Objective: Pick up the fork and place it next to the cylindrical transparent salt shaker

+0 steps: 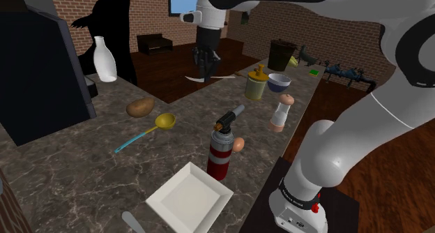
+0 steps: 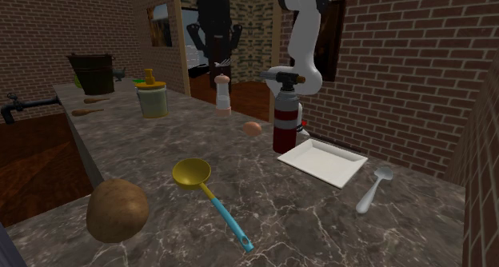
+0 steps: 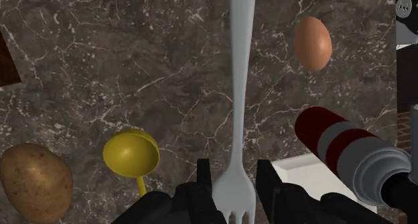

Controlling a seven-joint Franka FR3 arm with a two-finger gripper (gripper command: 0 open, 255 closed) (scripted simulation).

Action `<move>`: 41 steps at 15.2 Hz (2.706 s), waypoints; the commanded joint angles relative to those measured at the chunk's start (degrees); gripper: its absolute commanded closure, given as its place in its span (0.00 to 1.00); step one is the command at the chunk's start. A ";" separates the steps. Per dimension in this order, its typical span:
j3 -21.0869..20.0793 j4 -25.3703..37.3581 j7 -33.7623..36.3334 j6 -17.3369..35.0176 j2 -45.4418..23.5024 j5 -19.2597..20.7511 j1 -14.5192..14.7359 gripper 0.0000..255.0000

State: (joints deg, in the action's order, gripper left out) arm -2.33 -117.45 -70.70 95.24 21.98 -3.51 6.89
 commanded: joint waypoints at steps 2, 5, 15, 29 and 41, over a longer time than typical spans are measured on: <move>2.71 -2.71 -3.85 -0.31 2.84 1.03 -1.36 1.00; 5.54 -4.73 -7.67 -0.97 5.39 2.38 -2.81 1.00; 15.70 -7.37 -20.86 -3.00 10.13 8.18 -7.85 1.00; 32.03 -0.69 -41.01 -3.86 5.98 15.11 -13.06 1.00; 50.24 14.73 -62.46 -3.23 -9.86 11.47 -13.93 1.00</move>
State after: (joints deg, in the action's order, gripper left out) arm 46.11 -104.19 -130.81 92.02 13.75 8.70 -6.88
